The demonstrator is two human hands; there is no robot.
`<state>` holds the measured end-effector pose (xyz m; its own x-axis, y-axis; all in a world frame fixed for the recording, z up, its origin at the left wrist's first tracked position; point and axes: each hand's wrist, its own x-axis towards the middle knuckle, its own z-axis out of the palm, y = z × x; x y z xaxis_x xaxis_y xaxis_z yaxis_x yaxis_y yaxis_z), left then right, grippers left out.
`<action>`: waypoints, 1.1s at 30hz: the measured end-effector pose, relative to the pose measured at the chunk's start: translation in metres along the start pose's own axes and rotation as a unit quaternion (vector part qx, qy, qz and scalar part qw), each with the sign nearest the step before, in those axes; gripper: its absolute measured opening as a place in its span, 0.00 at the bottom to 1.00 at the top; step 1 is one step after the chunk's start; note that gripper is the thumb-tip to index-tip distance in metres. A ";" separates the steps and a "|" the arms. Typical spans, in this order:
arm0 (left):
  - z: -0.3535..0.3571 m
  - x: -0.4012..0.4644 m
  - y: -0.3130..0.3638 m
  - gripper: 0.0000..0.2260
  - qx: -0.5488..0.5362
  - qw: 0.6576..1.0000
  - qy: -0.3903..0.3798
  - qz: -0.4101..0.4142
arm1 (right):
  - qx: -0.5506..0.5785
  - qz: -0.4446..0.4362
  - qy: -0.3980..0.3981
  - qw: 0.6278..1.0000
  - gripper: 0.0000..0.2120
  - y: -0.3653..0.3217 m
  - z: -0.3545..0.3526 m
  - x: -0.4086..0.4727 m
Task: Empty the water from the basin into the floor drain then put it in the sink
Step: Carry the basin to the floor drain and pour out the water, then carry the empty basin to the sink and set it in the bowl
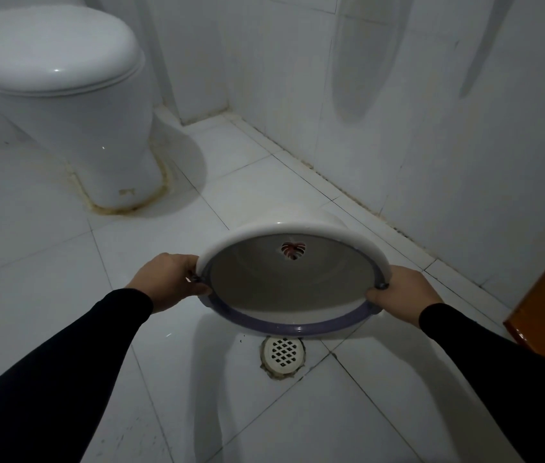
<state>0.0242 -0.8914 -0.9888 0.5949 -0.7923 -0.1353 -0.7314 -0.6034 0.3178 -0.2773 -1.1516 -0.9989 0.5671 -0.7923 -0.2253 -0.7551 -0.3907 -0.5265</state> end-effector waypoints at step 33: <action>0.022 0.036 0.003 0.11 -0.306 0.936 0.075 -0.156 | 0.244 0.034 0.071 0.967 0.13 -0.026 0.029 0.043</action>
<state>0.0360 -0.9240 -1.0136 0.8217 -0.5367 -0.1918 -0.2142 -0.6026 0.7687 -0.2238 -1.1617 -1.0182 0.4446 -0.8781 -0.1769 -0.5240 -0.0948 -0.8464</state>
